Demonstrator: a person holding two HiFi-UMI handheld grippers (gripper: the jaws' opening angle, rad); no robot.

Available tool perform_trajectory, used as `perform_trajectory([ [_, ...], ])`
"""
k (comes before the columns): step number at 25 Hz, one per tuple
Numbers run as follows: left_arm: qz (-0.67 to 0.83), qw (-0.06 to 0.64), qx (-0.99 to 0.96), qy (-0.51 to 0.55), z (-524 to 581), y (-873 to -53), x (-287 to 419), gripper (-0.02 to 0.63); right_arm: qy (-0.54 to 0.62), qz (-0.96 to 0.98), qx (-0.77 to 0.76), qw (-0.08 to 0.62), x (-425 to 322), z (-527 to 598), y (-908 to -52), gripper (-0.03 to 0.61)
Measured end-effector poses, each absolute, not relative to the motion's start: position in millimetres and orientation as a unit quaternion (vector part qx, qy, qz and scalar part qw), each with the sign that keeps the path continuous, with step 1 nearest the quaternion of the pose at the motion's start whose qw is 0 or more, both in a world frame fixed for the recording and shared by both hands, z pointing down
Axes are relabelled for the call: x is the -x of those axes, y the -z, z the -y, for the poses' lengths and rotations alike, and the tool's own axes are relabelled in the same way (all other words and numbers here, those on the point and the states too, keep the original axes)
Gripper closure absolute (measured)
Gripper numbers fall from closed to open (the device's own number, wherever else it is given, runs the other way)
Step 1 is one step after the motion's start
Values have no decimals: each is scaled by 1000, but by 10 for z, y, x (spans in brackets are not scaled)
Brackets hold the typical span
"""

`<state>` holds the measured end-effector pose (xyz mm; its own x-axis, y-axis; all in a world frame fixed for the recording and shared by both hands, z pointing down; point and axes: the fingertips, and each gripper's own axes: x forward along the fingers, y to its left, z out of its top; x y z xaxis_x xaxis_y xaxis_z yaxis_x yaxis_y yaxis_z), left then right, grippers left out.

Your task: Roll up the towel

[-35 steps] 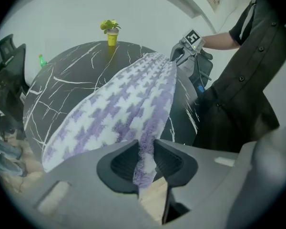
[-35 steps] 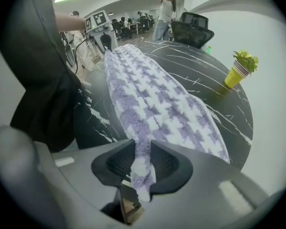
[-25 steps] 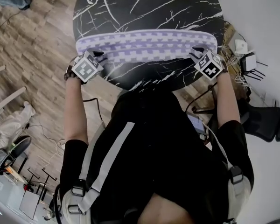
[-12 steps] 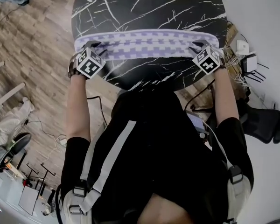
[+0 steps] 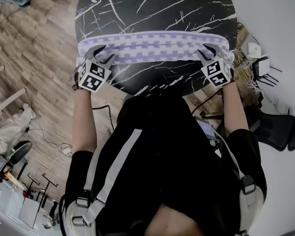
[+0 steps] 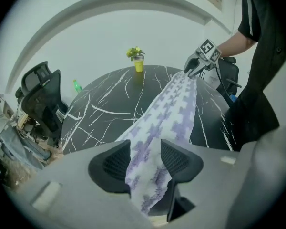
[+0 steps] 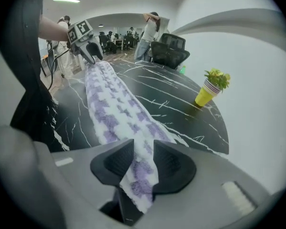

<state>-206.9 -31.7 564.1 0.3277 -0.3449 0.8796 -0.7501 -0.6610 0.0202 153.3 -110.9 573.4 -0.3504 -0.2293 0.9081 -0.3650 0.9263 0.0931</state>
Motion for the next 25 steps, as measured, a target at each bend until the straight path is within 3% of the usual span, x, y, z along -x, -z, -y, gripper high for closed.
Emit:
perform_trajectory([
  [7,417,220,-777,-417,153,-5506,1924,416,-42,832,-218,508,-1391,897,-5603,449],
  [18,502,263,-694,-445,-130,-5713,2720,416,-109,775,-337,524,-2081,1072,-5778,449],
  [25,504,308,-692,-414,-125,-5929,2820,403,-155,762,-343,527,-2312,1162,-5930,440],
])
